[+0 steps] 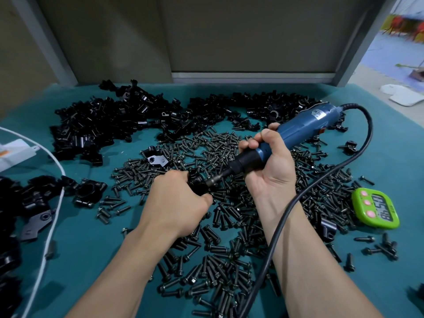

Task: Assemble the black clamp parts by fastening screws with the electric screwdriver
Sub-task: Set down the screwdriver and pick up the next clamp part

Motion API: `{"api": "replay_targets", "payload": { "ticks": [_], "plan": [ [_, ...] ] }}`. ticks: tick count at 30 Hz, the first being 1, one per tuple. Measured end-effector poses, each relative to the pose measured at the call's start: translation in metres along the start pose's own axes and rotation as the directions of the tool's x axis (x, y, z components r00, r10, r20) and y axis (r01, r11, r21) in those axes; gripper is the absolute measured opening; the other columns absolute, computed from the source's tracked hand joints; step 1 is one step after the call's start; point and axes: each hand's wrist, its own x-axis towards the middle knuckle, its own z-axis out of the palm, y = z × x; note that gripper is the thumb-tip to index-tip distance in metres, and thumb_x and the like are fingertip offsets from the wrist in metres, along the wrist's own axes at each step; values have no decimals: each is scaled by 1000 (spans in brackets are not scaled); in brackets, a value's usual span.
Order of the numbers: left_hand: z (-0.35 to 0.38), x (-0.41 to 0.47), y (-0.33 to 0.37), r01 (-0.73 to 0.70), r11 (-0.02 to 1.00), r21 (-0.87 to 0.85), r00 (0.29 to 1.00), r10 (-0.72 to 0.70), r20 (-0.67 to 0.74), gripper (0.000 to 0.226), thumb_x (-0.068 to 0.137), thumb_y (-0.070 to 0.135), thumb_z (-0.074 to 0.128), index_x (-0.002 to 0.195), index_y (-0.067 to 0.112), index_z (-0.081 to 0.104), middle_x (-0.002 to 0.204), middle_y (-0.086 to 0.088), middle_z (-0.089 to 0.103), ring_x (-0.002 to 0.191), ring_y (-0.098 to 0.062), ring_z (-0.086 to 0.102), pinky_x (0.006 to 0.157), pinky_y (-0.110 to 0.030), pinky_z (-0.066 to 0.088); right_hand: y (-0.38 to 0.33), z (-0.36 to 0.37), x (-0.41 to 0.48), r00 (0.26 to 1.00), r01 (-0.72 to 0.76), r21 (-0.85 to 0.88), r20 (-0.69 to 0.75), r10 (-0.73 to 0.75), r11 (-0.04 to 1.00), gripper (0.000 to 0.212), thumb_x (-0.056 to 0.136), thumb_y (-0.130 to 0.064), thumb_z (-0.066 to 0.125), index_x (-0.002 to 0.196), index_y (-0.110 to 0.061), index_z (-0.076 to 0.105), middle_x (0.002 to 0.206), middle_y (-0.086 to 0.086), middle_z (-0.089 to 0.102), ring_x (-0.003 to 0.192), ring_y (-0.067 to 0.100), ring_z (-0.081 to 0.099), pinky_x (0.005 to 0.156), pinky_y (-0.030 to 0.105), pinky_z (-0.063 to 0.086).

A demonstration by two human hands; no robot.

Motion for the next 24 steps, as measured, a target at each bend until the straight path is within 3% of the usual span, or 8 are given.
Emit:
{"api": "replay_targets", "payload": {
  "ticks": [8,13,18,22,24],
  "plan": [
    [-2,1,-2,-7,999,-43,1000,7,9,26,74,22,83,65,13,60,49,3,56,31,-8,44,31,-21,32,-3,2,-2,993,16,-59,118,-9,998,29,93,10,48,108,-14,55,69,4,52,53,14,50,61,30,51],
    [-13,8,-4,-6,999,-48,1000,7,22,23,69,25,84,66,14,64,47,4,58,34,-8,45,34,-24,34,-8,-3,-3,977,-119,-25,177,121,993,40,84,0,59,121,-16,58,73,1,53,60,13,52,75,31,50],
    [-20,8,0,87,983,-163,965,-42,261,40,49,29,76,69,-1,60,54,2,53,47,-17,46,49,-34,33,-11,-2,-1,991,-128,46,-35,129,991,50,81,-10,65,130,-8,59,73,6,53,57,19,50,70,33,49],
    [-29,10,-7,65,998,0,961,-63,268,28,54,25,79,64,9,59,48,7,52,44,-14,48,46,-29,36,-16,2,-5,979,-62,24,-195,66,998,40,86,-7,54,126,-10,54,74,9,56,59,20,52,72,35,50],
    [-34,9,-12,66,998,-24,974,-59,220,27,51,28,75,63,10,58,49,5,53,44,-14,48,47,-30,36,-28,5,-5,963,-17,-16,-269,12,1000,35,90,-4,56,123,-13,49,80,11,60,61,20,58,71,36,55]
  ]
}}
